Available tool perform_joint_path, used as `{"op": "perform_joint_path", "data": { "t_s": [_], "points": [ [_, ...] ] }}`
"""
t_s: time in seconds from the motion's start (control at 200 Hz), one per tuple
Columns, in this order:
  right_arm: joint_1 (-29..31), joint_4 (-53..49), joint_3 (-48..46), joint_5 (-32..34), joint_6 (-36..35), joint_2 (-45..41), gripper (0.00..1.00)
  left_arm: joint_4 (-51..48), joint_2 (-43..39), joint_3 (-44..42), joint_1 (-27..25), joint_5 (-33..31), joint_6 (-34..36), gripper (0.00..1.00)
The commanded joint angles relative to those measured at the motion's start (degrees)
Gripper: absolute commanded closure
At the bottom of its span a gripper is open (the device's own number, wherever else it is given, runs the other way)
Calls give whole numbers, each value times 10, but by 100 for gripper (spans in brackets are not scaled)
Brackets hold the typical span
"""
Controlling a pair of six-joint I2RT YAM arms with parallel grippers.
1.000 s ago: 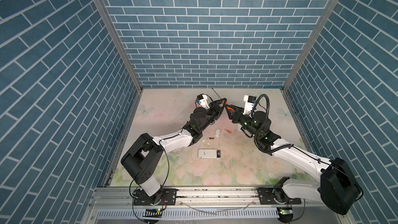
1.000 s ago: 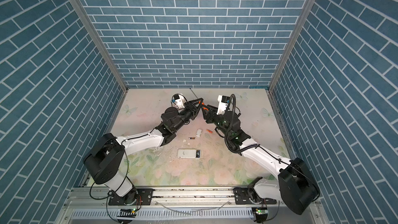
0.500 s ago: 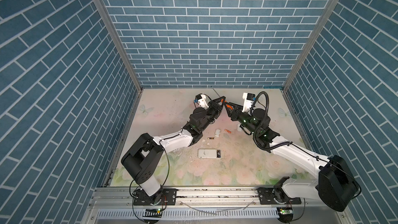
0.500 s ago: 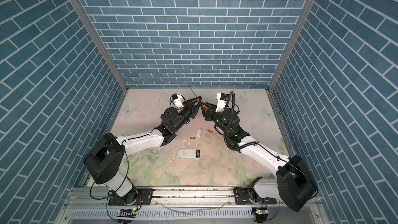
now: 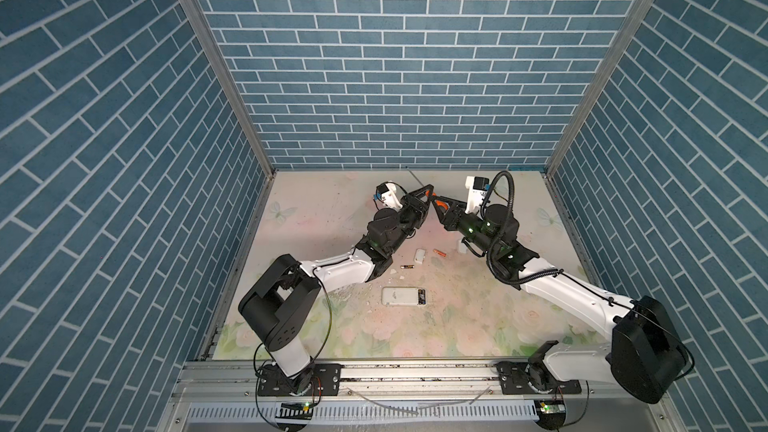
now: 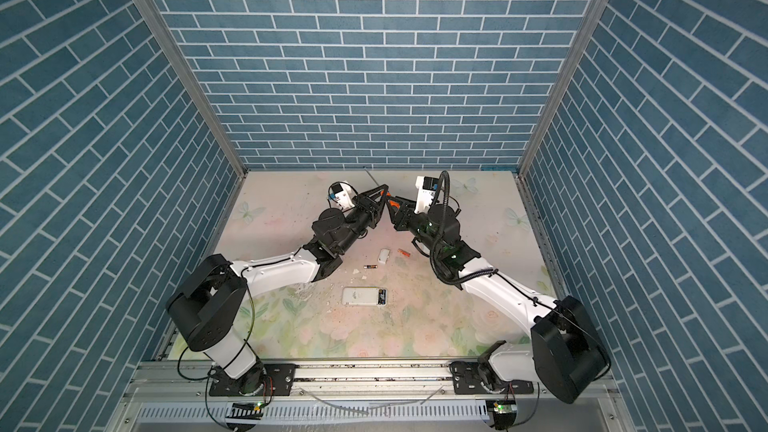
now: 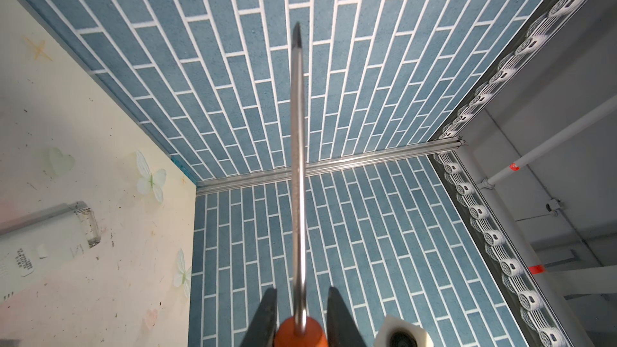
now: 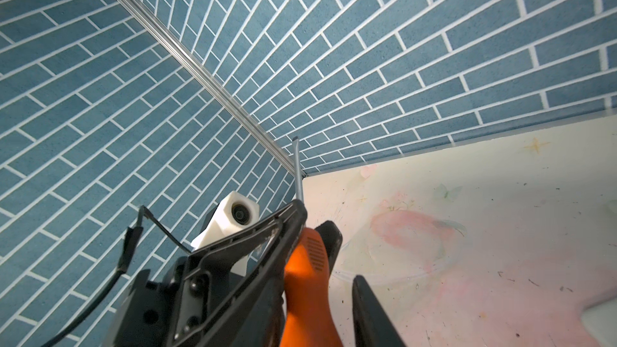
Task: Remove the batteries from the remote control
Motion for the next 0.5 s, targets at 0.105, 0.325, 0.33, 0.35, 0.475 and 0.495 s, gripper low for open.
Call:
{"op": "perform_joint_path", "data": {
  "t_s": [0.105, 0.325, 0.33, 0.35, 0.475, 0.495],
  "points": [
    [3, -19, 45, -34, 2, 11, 88, 18, 12, 17, -34, 72, 5, 100],
    [1, -56, 59, -49, -8, 5, 100, 23, 17, 14, -34, 72, 6, 100],
    [1, -58, 60, -49, -9, 5, 100, 23, 17, 14, -34, 72, 6, 100],
    [1, -60, 61, -51, -9, 4, 100, 24, 18, 15, -33, 73, 6, 100],
    [1, -85, 64, -53, -16, -6, 100, 25, 24, 18, -33, 74, 6, 100],
    [1, -89, 64, -54, -17, -7, 100, 26, 25, 19, -33, 74, 6, 100]
  ]
}}
